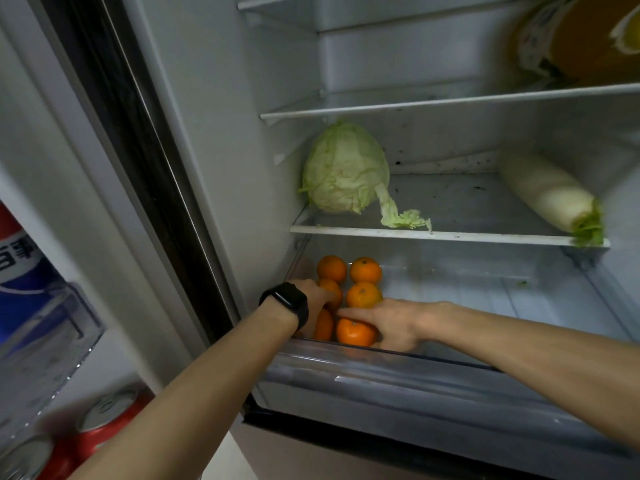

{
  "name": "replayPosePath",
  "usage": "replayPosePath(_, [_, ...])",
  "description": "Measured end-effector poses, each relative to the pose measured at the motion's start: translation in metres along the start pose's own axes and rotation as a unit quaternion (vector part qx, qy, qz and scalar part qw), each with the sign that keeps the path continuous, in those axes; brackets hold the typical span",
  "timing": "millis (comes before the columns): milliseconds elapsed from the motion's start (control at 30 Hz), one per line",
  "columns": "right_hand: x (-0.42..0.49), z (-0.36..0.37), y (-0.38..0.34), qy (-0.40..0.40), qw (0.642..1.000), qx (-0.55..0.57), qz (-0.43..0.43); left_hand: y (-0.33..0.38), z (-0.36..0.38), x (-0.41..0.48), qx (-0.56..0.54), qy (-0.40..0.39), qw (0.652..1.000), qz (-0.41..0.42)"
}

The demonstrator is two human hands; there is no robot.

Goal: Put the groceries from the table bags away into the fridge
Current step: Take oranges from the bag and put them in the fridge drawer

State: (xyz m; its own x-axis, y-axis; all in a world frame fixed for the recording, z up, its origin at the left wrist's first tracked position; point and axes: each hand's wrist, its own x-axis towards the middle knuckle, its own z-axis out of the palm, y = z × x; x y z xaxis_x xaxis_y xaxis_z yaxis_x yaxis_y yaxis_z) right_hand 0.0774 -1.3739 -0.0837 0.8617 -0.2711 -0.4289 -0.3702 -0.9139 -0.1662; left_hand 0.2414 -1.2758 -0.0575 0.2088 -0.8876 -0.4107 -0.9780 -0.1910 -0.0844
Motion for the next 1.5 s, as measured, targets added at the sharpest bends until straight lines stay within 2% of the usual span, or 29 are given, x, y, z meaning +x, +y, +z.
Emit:
replayPosePath(133, [-0.005,-0.01,-0.004,0.001,1.0,-0.002,0.012,0.004,-0.005,-0.003,0.012,-0.015,1.0,-0.008])
replayPosePath(233, [-0.019,-0.03,-0.01,0.004,0.999,0.042,0.026,0.005,-0.008,-0.007,-0.002,-0.014,1.0,-0.011])
replayPosePath(333, [-0.05,-0.062,-0.012,0.127,0.991,0.02,0.047,0.003,-0.015,-0.017,-0.034,0.0,0.999,-0.005])
replayPosePath(400, [-0.076,-0.077,-0.009,0.209,0.974,0.043,0.074,0.004,-0.021,-0.026,-0.055,0.033,0.998,-0.005])
replayPosePath(500, [-0.115,-0.072,-0.01,0.326,0.933,0.109,0.11,0.009,-0.031,-0.043,-0.058,0.15,0.987,-0.002])
replayPosePath(567, [-0.136,-0.054,-0.02,0.411,0.892,0.151,0.109,0.016,-0.034,-0.058,-0.111,0.251,0.961,0.026])
replayPosePath(667, [-0.152,-0.016,-0.035,0.521,0.834,0.129,0.123,0.034,-0.023,-0.079,-0.222,0.408,0.883,0.072])
replayPosePath(733, [-0.158,0.012,-0.045,0.572,0.802,0.095,0.147,0.052,-0.006,-0.089,-0.23,0.495,0.836,0.064])
replayPosePath(800, [-0.162,0.038,-0.055,0.609,0.771,0.064,0.174,0.067,0.014,-0.096,-0.205,0.548,0.81,0.051])
replayPosePath(900, [-0.164,0.078,-0.065,0.638,0.731,0.014,0.243,0.08,0.044,-0.101,-0.153,0.611,0.775,0.04])
replayPosePath(1033, [-0.156,0.121,-0.063,0.623,0.719,-0.052,0.303,0.087,0.086,-0.096,-0.096,0.637,0.763,0.057])
replayPosePath(1100, [-0.147,0.129,-0.061,0.639,0.705,-0.048,0.305,0.086,0.106,-0.091,-0.073,0.64,0.763,0.056])
replayPosePath(1300, [-0.123,0.142,-0.048,0.704,0.643,-0.078,0.29,0.081,0.116,-0.076,-0.052,0.685,0.725,0.052])
replayPosePath(1433, [-0.117,0.134,-0.034,0.724,0.62,-0.106,0.284,0.076,0.109,-0.061,-0.04,0.716,0.694,0.056])
replayPosePath(1500, [-0.117,0.126,-0.027,0.722,0.624,-0.11,0.278,0.077,0.098,-0.056,-0.046,0.723,0.688,0.051])
